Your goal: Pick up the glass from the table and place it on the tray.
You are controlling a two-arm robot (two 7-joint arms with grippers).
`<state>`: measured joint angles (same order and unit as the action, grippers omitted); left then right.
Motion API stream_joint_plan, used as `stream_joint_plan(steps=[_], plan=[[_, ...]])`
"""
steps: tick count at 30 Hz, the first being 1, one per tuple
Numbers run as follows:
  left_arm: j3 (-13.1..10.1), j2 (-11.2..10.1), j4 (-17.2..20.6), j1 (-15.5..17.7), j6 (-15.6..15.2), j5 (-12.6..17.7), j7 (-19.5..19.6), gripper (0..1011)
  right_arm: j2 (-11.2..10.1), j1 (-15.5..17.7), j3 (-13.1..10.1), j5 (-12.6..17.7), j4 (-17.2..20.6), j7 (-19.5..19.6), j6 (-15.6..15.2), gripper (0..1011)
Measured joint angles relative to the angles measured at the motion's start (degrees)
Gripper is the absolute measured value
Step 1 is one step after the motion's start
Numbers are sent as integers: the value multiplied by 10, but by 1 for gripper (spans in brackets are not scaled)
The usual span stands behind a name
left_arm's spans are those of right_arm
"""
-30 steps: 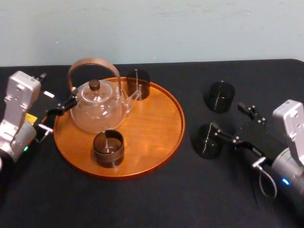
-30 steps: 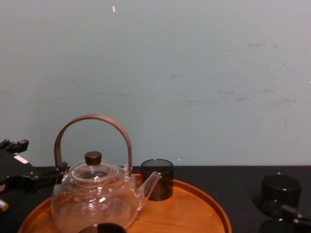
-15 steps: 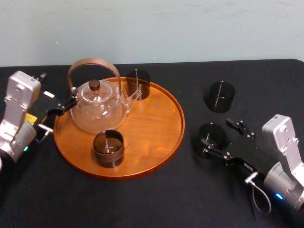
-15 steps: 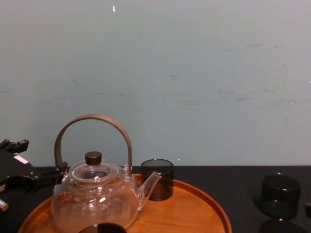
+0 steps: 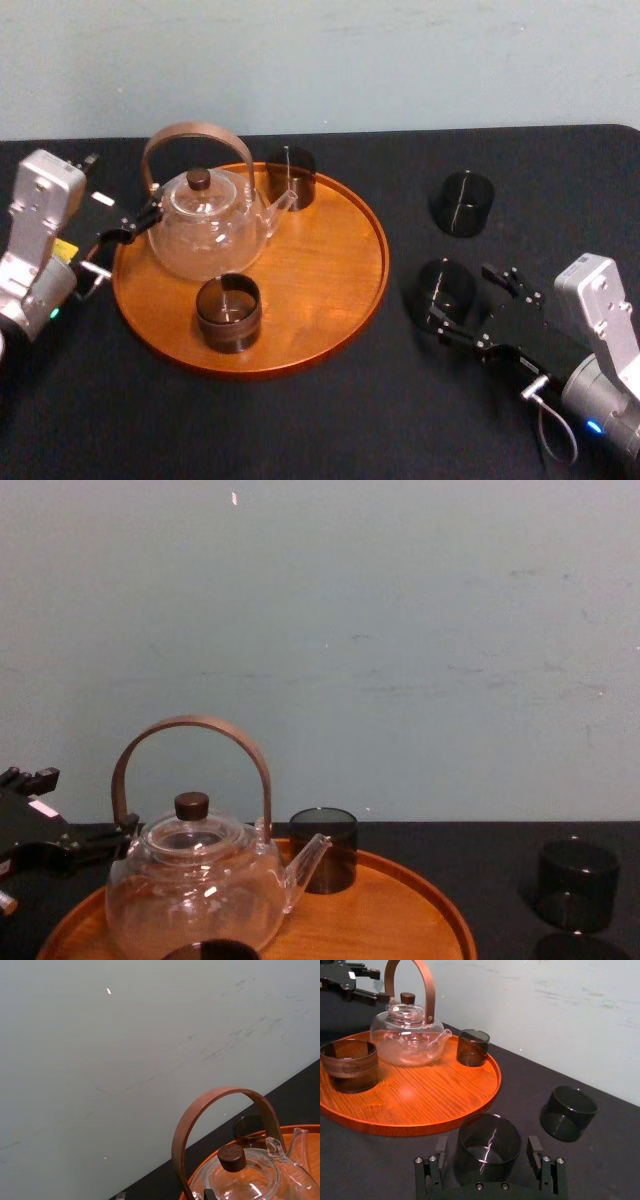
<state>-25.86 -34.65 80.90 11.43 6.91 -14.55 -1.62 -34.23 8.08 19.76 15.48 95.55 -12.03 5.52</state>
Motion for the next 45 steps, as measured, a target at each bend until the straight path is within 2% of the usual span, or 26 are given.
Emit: stream_joint_plan(steps=[10, 23, 36, 45], plan=[[0, 0, 0, 0, 0, 0, 0, 1010, 10, 8, -5, -6, -6, -12, -4, 1002], [0, 0, 0, 0, 0, 0, 0, 1010, 34, 2, -7, -16, -39, -30, -12, 1002], [0, 0, 0, 0, 0, 0, 0, 1009, 51, 2, -23, -22, -57, -41, -15, 1002], [0, 0, 0, 0, 0, 0, 0, 1009, 64, -13, -34, -27, -72, -52, -20, 1002]])
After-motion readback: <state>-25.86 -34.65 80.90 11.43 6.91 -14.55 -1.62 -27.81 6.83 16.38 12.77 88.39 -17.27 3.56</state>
